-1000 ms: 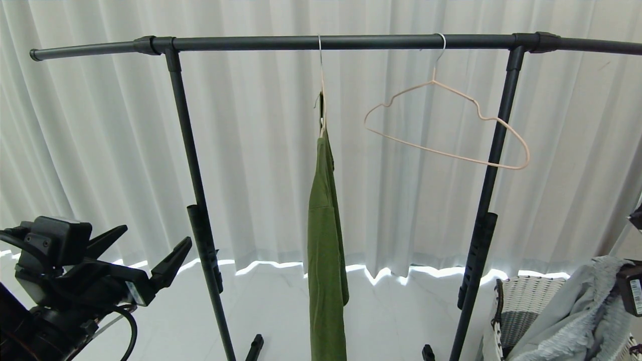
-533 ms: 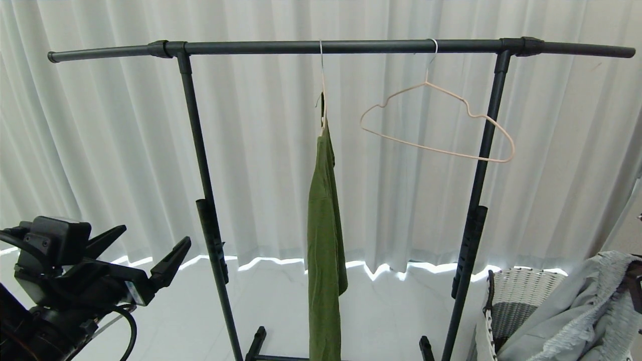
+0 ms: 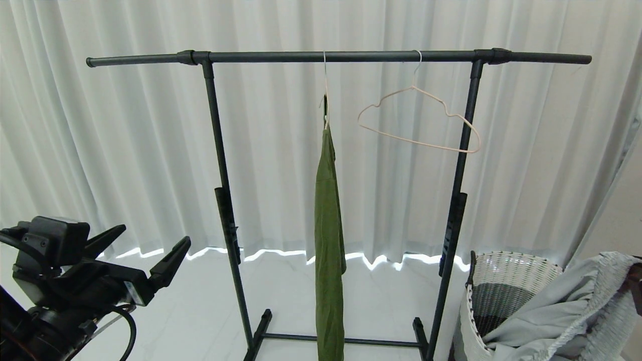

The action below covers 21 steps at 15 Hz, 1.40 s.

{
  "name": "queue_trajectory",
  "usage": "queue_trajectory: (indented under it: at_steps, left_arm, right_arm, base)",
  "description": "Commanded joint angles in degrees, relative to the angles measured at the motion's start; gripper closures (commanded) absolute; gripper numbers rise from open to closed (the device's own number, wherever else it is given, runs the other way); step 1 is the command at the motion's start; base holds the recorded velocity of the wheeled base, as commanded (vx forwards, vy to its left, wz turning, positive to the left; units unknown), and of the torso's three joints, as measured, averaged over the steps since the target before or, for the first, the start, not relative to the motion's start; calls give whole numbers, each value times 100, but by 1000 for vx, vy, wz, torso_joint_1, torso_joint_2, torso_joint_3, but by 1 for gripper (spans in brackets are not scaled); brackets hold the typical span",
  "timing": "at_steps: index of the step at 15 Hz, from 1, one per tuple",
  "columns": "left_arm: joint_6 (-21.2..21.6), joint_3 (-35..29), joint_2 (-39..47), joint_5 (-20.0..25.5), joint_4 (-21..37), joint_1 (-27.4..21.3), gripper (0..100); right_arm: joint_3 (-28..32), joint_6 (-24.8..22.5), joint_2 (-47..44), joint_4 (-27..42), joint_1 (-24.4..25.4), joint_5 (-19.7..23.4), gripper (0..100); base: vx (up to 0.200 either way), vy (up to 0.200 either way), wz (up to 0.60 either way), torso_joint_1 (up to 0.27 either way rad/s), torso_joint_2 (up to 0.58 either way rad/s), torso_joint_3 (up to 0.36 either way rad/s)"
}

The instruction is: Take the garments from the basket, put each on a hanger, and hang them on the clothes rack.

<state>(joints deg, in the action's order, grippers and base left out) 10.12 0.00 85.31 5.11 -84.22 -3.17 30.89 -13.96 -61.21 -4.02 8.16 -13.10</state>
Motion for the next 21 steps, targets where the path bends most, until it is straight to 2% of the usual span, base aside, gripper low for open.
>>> queue_trajectory:
  at_steps: [1,14,20,21]
  left_arm:
    - [-1,0,12,-1,3,9,0]
    - [-1,0,3,-1,3,18,0]
    - [-10,0,38,-1,3,18,0]
    - [-36,0,56,8,3,18,0]
  right_arm:
    - [5,-2,-14,7,81,1,100]
    - [31,-221,-49,-11,266,1,100]
    - [57,-221,-137,-37,318,1,100]
    - [57,-221,-154,-46,318,1,100]
  base:
    - [0,0,0,0,0,0]
    - [0,0,0,0,0,0]
    - [0,200,0,3,3,2]
    - [0,0,0,0,0,0]
